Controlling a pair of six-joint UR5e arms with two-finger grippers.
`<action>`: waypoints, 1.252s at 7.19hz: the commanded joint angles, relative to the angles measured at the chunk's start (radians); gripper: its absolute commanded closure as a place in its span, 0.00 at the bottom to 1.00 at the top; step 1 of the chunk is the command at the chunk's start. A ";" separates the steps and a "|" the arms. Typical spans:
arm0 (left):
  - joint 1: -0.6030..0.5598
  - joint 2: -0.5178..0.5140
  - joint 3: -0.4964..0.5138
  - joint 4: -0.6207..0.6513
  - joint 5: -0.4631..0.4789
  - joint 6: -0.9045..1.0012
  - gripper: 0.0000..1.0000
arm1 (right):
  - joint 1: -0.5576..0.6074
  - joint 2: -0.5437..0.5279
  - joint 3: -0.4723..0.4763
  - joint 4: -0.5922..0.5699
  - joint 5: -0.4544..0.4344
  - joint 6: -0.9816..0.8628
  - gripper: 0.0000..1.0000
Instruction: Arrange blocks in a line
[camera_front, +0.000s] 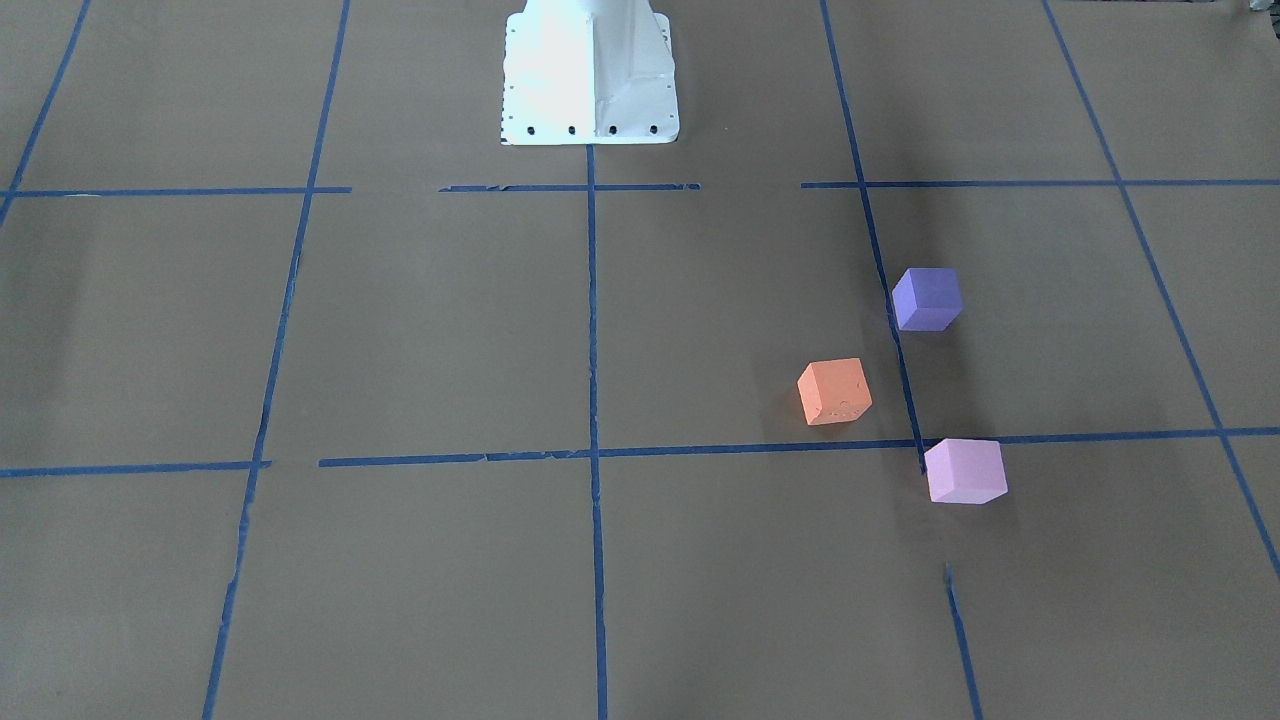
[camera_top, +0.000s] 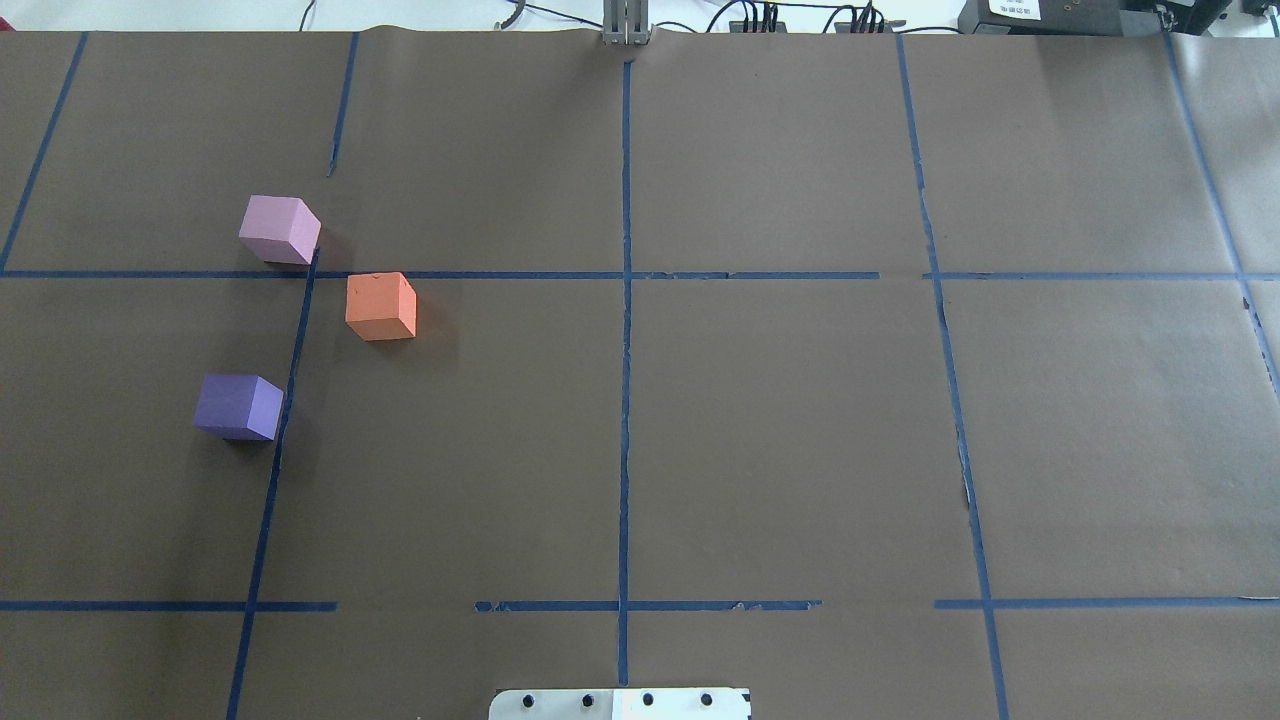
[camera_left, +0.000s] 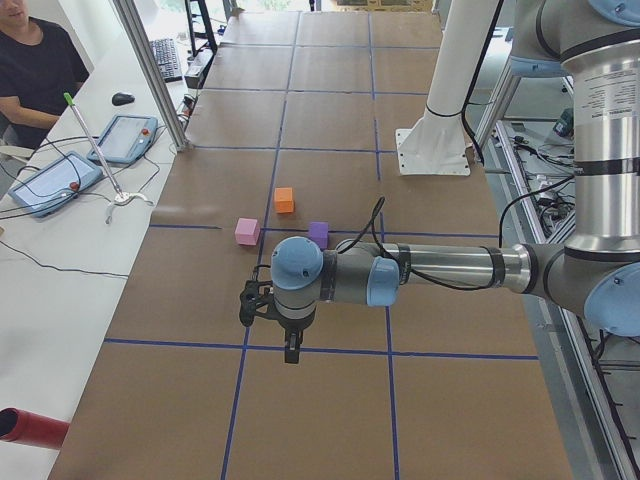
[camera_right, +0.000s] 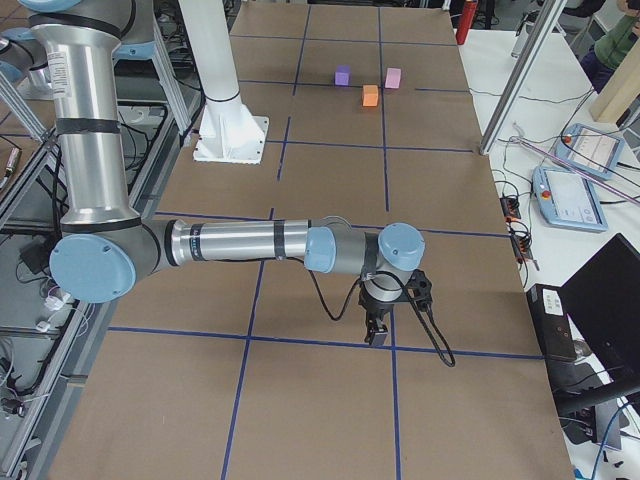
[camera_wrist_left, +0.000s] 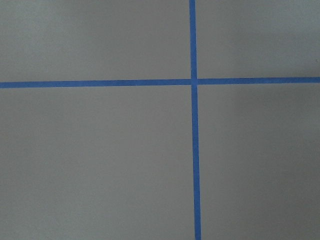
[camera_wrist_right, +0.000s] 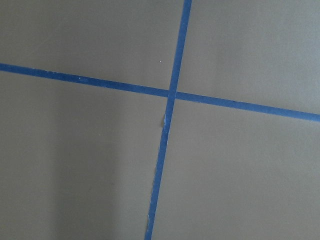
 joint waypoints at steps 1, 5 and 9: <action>0.061 -0.010 -0.007 -0.004 -0.001 -0.067 0.00 | 0.000 0.000 0.000 0.000 0.000 0.000 0.00; 0.236 -0.175 -0.032 -0.001 0.008 -0.274 0.00 | 0.000 0.000 0.000 0.000 0.000 0.000 0.00; 0.437 -0.374 -0.032 -0.004 0.007 -0.602 0.00 | 0.000 0.000 0.000 0.000 0.000 0.000 0.00</action>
